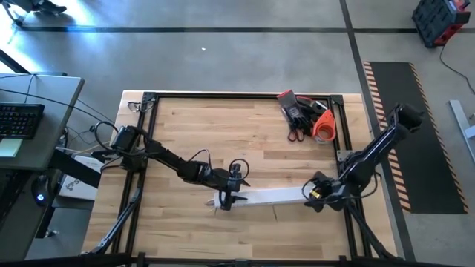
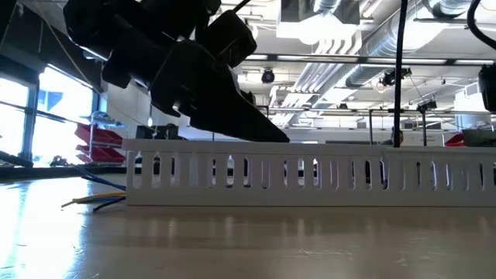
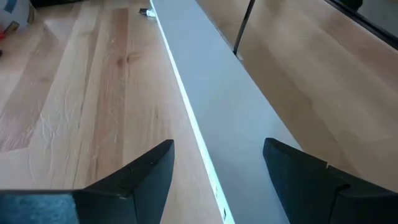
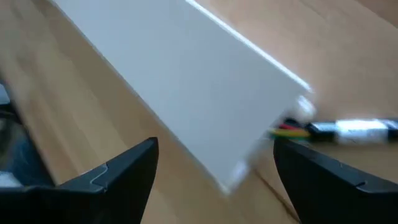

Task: Ziptie cables
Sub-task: Close the white cable duct

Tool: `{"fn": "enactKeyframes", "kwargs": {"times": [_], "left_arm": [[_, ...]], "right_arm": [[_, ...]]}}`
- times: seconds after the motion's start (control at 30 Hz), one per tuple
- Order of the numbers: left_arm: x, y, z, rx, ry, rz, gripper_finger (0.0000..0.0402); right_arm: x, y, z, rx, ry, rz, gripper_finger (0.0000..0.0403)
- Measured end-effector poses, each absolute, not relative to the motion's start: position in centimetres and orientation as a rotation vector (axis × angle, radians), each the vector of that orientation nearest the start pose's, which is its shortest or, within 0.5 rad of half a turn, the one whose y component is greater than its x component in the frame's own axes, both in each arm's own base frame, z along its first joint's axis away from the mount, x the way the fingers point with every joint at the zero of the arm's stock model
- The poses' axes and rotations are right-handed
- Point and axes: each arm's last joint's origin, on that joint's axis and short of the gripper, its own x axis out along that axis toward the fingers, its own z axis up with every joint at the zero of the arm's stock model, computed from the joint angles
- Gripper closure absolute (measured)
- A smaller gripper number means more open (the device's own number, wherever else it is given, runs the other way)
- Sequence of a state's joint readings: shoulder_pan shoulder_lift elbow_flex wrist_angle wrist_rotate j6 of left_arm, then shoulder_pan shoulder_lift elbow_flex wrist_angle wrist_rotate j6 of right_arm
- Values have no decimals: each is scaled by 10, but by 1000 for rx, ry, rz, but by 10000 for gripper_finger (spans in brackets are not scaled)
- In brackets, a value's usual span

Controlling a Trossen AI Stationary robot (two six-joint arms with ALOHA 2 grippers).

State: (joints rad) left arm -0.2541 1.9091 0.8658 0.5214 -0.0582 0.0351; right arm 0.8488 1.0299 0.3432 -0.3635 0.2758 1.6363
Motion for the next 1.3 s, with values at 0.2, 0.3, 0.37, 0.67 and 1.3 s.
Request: {"fn": "enactKeyframes", "kwargs": {"times": [0.2, 0.3, 0.37, 0.67, 1.3], "left_arm": [[355, -91, 123, 112, 518, -200, 170], [355, -89, 123, 111, 519, -195, 170], [356, -87, 122, 109, 521, -190, 170], [355, -81, 127, 169, 543, -74, 170], [328, -157, 156, 162, 454, 97, 170]], "right_arm": [[110, 109, 134, 929, 900, -265, 100], [111, 109, 137, 917, 864, -248, 100], [112, 110, 139, 907, 834, -229, 102], [115, 109, 141, 863, 752, -229, 193], [124, 111, 151, 918, 584, -216, 401]]}}
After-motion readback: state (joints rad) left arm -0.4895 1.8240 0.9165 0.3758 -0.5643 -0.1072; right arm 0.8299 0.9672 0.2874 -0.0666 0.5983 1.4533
